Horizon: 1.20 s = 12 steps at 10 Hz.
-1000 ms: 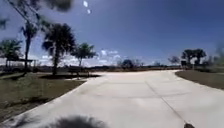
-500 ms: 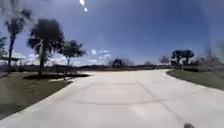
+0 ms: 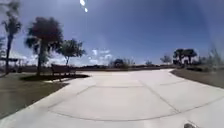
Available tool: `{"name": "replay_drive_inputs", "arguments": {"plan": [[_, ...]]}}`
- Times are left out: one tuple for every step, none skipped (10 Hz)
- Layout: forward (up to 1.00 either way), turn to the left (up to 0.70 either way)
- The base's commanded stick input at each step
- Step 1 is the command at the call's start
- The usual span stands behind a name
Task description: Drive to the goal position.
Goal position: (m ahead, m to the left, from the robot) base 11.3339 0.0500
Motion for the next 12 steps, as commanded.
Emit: {"name": "replay_drive_inputs", "arguments": {"plan": [[1.00, 0.00], [1.00, 0.00], [1.00, 0.00], [1.00, 0.00], [1.00, 0.00], [1.00, 0.00], [1.00, 0.00], [1.00, 0.00], [1.00, 0.00], [1.00, 0.00], [1.00, 0.00], [1.00, 0.00]]}}
